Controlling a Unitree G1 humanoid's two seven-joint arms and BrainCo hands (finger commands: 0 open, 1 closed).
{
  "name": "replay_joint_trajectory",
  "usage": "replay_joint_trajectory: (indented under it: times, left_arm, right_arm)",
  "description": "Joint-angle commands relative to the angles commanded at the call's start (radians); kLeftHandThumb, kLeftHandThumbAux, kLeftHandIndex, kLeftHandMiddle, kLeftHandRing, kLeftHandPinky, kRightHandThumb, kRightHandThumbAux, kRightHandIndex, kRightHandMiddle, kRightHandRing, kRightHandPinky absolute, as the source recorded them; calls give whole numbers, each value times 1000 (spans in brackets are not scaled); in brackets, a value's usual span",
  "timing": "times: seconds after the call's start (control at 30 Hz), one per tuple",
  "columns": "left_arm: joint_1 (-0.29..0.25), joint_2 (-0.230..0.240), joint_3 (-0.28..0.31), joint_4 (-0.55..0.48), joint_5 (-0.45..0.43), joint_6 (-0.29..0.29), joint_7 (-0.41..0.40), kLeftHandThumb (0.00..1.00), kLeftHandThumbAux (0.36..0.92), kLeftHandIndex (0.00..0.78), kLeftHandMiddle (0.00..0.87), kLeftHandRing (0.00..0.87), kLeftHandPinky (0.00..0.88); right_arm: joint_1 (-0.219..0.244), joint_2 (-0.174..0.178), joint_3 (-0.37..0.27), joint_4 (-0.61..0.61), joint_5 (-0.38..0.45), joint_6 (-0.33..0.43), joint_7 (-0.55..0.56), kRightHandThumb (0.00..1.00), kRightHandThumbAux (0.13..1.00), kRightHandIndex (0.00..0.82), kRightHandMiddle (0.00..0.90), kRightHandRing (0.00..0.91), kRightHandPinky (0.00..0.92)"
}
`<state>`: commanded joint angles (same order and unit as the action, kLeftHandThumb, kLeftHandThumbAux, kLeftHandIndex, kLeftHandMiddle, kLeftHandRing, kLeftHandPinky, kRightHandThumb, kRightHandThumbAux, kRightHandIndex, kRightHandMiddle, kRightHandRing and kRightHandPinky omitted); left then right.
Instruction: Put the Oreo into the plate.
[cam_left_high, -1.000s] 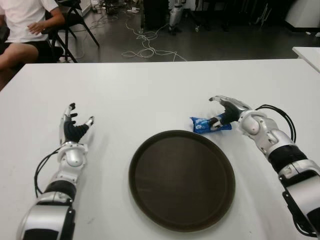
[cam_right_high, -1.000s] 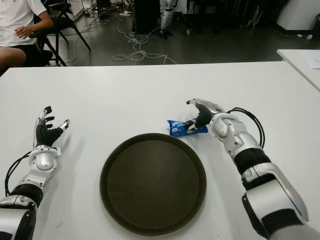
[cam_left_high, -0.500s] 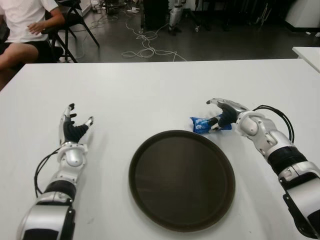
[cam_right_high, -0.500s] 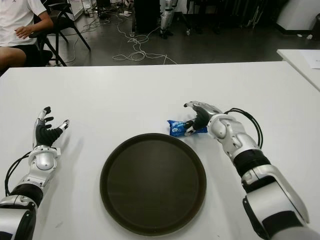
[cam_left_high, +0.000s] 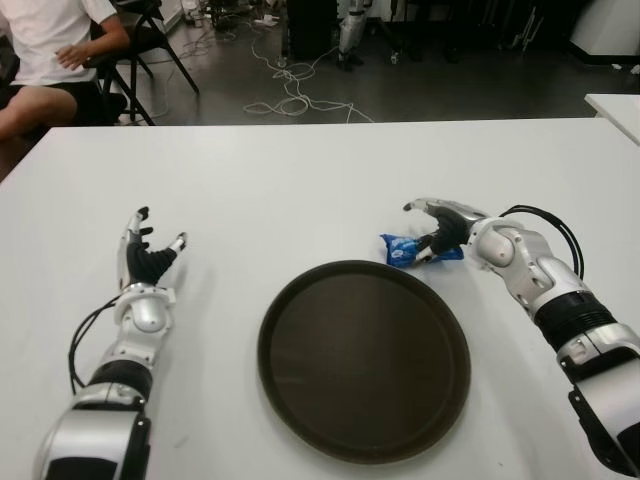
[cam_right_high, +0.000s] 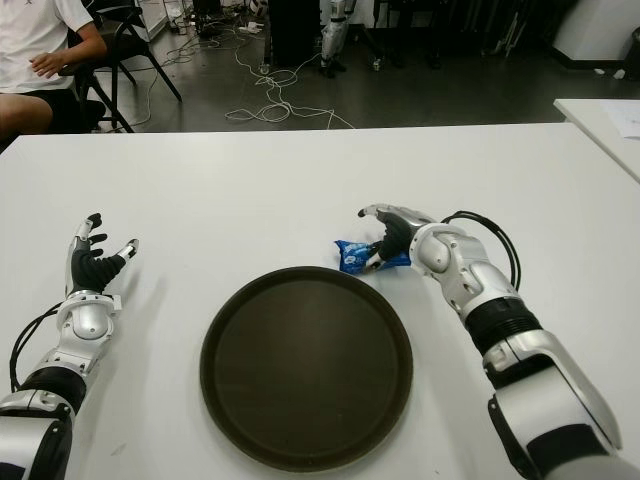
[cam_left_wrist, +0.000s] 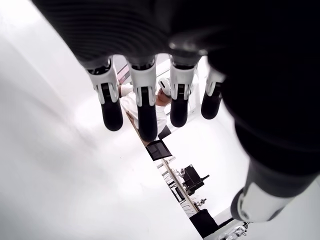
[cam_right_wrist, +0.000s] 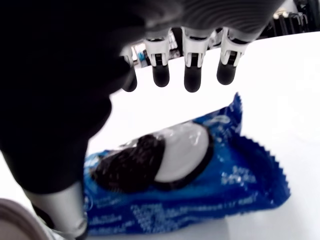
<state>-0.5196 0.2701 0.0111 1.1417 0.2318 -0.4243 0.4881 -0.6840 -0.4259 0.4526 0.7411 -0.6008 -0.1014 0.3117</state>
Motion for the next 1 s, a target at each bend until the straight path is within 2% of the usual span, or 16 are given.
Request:
replay_joint_trajectory:
  times: [0.13,0.43,0.63,1.0]
  left_arm:
    - [1,0,1,0,-3,-8,-8,206,698,72,133,155,190]
    - [0,-2,1,-1,-3,-6,-8,208,704,70,138,161,189]
    - [0,-1,-3,-3,4,-2,2,202,705,72,143,164,202]
    - [1,1,-3,-1,7,-2,4,187,689,72,141,168,200]
  right_arm:
    - [-16,-11,19,4,-11,-33,31,0,825,78,115,102,55]
    - [-24,-18,19,20,-15,-81,34,0,855,90,127,116,66]
    - [-25,-18,16,31,-19,-105,20,0,847,105,145,143,98]
    - [-58,-13,33,131,-36,-160,8,0,831,130,178,191,151]
